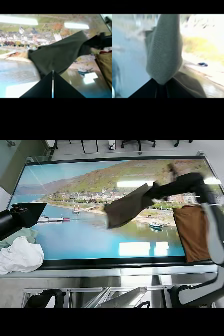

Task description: Fold the shirts.

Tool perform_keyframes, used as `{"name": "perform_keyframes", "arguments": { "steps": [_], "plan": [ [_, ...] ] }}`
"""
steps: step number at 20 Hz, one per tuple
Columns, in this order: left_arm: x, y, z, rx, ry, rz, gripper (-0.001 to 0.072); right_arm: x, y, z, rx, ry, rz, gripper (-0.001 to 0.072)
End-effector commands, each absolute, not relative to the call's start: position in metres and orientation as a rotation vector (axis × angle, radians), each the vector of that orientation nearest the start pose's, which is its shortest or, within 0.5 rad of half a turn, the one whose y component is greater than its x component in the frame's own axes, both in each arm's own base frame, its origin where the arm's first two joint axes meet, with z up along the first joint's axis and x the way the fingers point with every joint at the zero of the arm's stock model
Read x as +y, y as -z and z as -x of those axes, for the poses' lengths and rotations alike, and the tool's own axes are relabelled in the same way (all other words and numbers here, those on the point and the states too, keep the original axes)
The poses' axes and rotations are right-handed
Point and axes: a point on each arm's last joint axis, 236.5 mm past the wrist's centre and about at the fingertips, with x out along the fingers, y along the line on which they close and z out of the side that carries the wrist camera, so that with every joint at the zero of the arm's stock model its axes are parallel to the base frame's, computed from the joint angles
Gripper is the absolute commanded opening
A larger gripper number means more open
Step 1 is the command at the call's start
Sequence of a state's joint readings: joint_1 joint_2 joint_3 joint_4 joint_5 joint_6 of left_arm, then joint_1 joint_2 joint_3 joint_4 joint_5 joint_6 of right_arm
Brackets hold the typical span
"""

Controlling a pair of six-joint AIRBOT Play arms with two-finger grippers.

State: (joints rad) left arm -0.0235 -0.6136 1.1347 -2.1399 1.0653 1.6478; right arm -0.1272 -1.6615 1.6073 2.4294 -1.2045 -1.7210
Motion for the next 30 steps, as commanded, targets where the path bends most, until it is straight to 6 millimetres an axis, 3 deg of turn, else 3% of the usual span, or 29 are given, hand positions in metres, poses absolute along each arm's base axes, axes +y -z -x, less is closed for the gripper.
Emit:
{"name": "perform_keyframes", "arguments": {
  "steps": [1, 5, 8, 12, 17, 20, 24, 25, 26, 27, 30],
  "plan": [
    [-0.118, -0.279, -0.289, 0.509, 0.452, 0.322, 0.0014, 0.003, -0.148, -0.484, 0.940, -0.321, -0.754, 0.0016],
    [-0.117, -0.282, -0.291, 0.493, 0.448, 0.324, 0.0014, -0.116, -0.191, -0.425, 0.833, -0.020, -0.823, 0.0016],
    [-0.117, -0.282, -0.290, 0.492, 0.451, 0.314, 0.0014, -0.163, -0.195, -0.371, 0.856, 0.125, -0.858, 0.0016],
    [-0.117, -0.282, -0.290, 0.492, 0.451, 0.314, 0.0014, -0.171, -0.159, -0.316, 0.993, 0.247, -0.878, 0.0016],
    [-0.117, -0.281, -0.290, 0.492, 0.455, 0.298, 0.0015, -0.142, -0.122, -0.279, 1.132, 0.236, -0.893, 0.0017],
    [-0.117, -0.281, -0.290, 0.489, 0.457, 0.290, 0.0014, -0.144, -0.098, -0.253, 1.222, 0.316, -0.881, 0.0017],
    [-0.117, -0.281, -0.290, 0.489, 0.458, 0.289, 0.0014, -0.166, -0.075, -0.223, 1.322, 0.458, -0.817, 0.0036],
    [-0.117, -0.281, -0.290, 0.489, 0.458, 0.289, 0.0015, -0.169, -0.074, -0.225, 1.312, 0.468, -0.810, 0.0197],
    [-0.117, -0.282, -0.290, 0.489, 0.458, 0.290, 0.0015, -0.173, -0.073, -0.228, 1.296, 0.479, -0.812, 0.0489],
    [-0.117, -0.282, -0.290, 0.488, 0.458, 0.290, 0.0014, -0.176, -0.074, -0.231, 1.274, 0.494, -0.815, 0.0563],
    [-0.118, -0.282, -0.290, 0.489, 0.458, 0.291, 0.0015, -0.180, -0.079, -0.246, 1.204, 0.503, -0.847, 0.0561]
  ]
}}
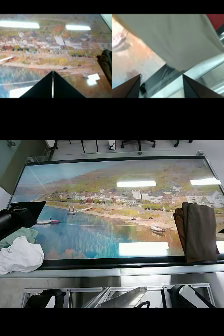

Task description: Fold the shirts.

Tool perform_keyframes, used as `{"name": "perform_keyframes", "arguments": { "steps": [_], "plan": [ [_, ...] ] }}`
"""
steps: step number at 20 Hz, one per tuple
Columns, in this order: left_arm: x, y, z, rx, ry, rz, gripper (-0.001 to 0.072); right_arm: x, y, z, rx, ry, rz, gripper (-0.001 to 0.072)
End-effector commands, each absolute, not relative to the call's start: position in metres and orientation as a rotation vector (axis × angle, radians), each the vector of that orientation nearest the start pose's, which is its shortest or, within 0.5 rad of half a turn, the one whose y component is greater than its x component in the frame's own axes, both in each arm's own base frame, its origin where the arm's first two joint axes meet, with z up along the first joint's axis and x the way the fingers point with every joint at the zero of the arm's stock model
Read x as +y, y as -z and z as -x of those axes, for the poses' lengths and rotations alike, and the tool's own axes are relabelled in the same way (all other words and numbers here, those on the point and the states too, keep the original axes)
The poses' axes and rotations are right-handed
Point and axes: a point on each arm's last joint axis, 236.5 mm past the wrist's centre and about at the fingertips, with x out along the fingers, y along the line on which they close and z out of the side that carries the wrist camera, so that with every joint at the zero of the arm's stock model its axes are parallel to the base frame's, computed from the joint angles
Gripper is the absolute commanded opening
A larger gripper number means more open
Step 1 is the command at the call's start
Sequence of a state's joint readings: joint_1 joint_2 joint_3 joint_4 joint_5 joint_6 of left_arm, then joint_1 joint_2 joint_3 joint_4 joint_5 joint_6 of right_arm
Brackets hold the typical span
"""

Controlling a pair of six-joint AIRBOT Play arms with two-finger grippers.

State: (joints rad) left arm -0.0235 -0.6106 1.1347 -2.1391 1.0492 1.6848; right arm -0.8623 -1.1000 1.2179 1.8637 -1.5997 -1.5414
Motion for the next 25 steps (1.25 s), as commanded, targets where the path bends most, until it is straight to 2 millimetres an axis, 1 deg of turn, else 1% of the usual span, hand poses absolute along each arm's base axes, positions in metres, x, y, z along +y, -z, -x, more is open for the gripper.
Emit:
{"name": "perform_keyframes", "arguments": {
  "steps": [1, 2, 3, 4, 5, 6, 8, 10, 11, 13, 14, 15, 17, 19, 22, 25],
  "plan": [
    [-0.118, -0.282, -0.290, 0.488, 0.458, 0.291, 0.0015, -0.175, -0.082, -0.254, 1.181, 0.474, -0.858, 0.0560],
    [-0.118, -0.282, -0.291, 0.487, 0.458, 0.294, 0.0015, -0.168, -0.085, -0.264, 1.159, 0.434, -0.865, 0.0545],
    [-0.119, -0.281, -0.292, 0.495, 0.461, 0.307, 0.0015, -0.156, -0.090, -0.278, 1.133, 0.371, -0.866, 0.0334],
    [-0.119, -0.277, -0.295, 0.514, 0.457, 0.325, 0.0015, -0.139, -0.098, -0.294, 1.104, 0.275, -0.852, 0.0078],
    [-0.121, -0.269, -0.299, 0.548, 0.452, 0.353, 0.0015, -0.119, -0.108, -0.310, 1.074, 0.184, -0.845, 0.0019],
    [-0.123, -0.259, -0.300, 0.594, 0.452, 0.373, 0.0015, -0.097, -0.118, -0.323, 1.047, 0.095, -0.816, 0.0019],
    [-0.141, -0.236, -0.300, 0.700, 0.500, 0.360, 0.0015, -0.053, -0.132, -0.335, 1.038, -0.024, -0.701, 0.0019],
    [-0.174, -0.214, -0.295, 0.791, 0.588, 0.323, 0.0015, -0.002, -0.143, -0.337, 1.004, -0.144, -0.584, 0.0018],
    [-0.194, -0.203, -0.291, 0.833, 0.637, 0.293, 0.0015, 0.026, -0.146, -0.333, 0.973, -0.208, -0.524, 0.0018],
    [-0.225, -0.174, -0.284, 0.936, 0.680, 0.248, 0.0015, 0.073, -0.140, -0.319, 0.939, -0.305, -0.463, 0.0019],
    [-0.237, -0.158, -0.280, 0.988, 0.694, 0.219, 0.0015, 0.090, -0.133, -0.309, 0.940, -0.345, -0.444, 0.0019],
    [-0.249, -0.146, -0.277, 1.028, 0.710, 0.203, 0.0015, 0.105, -0.127, -0.300, 0.940, -0.379, -0.428, 0.0019],
    [-0.270, -0.128, -0.269, 1.083, 0.749, 0.173, 0.0015, 0.123, -0.117, -0.288, 0.957, -0.428, -0.409, 0.0020],
    [-0.283, -0.116, -0.266, 1.115, 0.759, 0.170, 0.0015, 0.133, -0.113, -0.277, 1.001, -0.462, -0.407, 0.0019],
    [-0.288, -0.106, -0.266, 1.140, 0.761, 0.165, 0.0015, 0.133, -0.113, -0.277, 1.001, -0.465, -0.406, 0.0019],
    [-0.288, -0.109, -0.266, 1.134, 0.761, 0.166, 0.0015, 0.133, -0.113, -0.277, 1.001, -0.465, -0.406, 0.0019]
  ]
}}
